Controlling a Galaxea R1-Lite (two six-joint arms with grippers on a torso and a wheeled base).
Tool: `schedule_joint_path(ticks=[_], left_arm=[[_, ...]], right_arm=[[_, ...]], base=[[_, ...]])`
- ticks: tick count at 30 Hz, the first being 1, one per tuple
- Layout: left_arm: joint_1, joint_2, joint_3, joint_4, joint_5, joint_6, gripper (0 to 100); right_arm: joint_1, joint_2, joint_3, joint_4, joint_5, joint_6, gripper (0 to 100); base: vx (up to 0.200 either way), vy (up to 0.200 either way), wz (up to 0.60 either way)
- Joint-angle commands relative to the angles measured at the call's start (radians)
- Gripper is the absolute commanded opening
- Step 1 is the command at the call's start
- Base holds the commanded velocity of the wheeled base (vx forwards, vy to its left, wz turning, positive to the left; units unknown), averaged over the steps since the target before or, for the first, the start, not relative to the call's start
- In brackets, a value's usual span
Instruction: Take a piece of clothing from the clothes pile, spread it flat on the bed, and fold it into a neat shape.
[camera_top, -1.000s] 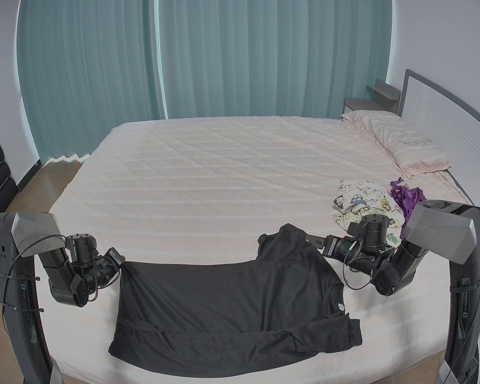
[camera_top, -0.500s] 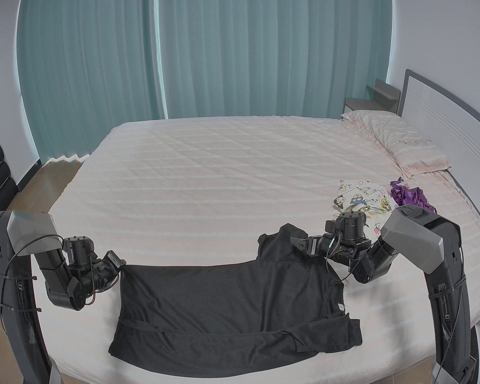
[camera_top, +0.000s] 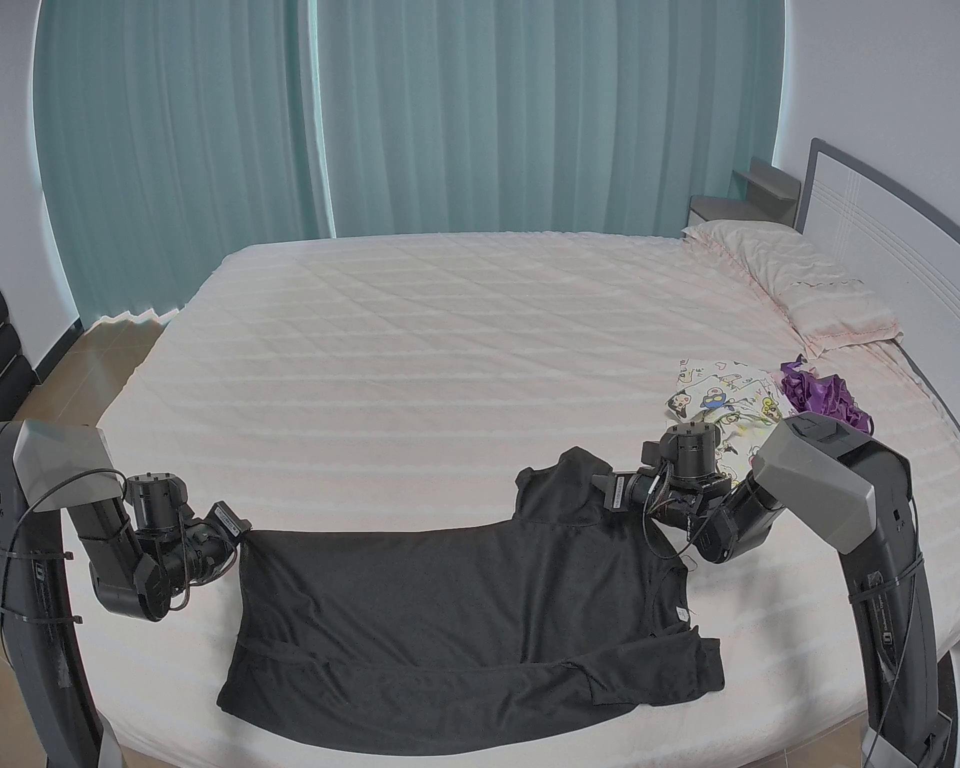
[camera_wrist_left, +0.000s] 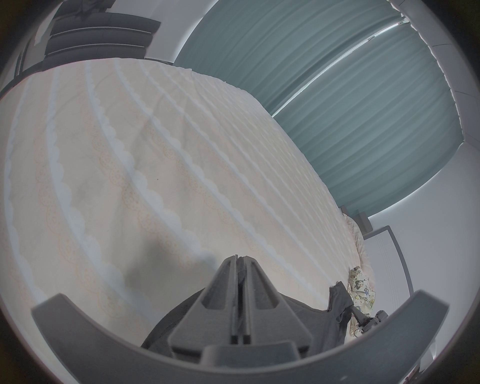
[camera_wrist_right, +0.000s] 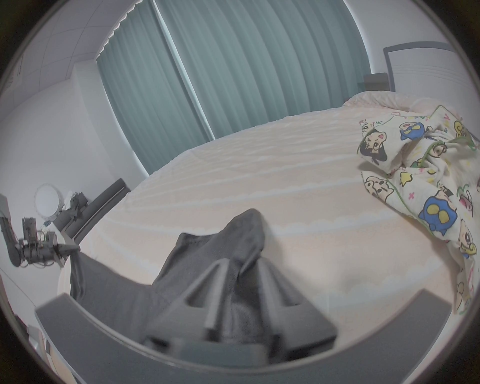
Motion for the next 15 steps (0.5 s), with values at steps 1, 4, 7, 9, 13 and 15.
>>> schedule_joint_path(ticks=[1, 4, 7, 9, 13, 15], left_arm=[[0.001, -0.007, -0.002, -0.003, 0.004, 0.001, 0], [0.006, -0.01, 0.0, -0.018, 0.01, 0.004, 0], [0.016, -0.005, 0.001, -0.055, 0.012, 0.004, 0], [0.019, -0.002, 0.003, -0.063, 0.014, 0.004, 0], [0.019, 0.001, 0.006, -0.064, 0.014, 0.006, 0], [0.019, 0.001, 0.004, -0.063, 0.012, 0.006, 0]], right_arm=[[-0.002, -0.006, -0.033, -0.003, -0.021, 0.03, 0], [-0.005, -0.023, -0.054, 0.001, -0.041, 0.049, 0], [-0.007, -0.036, -0.054, -0.002, -0.049, 0.053, 0], [-0.007, -0.039, -0.057, -0.003, -0.052, 0.053, 0], [-0.009, -0.036, -0.059, 0.004, -0.053, 0.053, 0], [-0.01, -0.031, -0.059, 0.006, -0.057, 0.053, 100]], base=[[0.0, 0.0, 0.0], [0.0, 0.0, 0.0], [0.0, 0.0, 0.0], [0.0, 0.0, 0.0], [0.0, 0.0, 0.0], [0.0, 0.0, 0.0]])
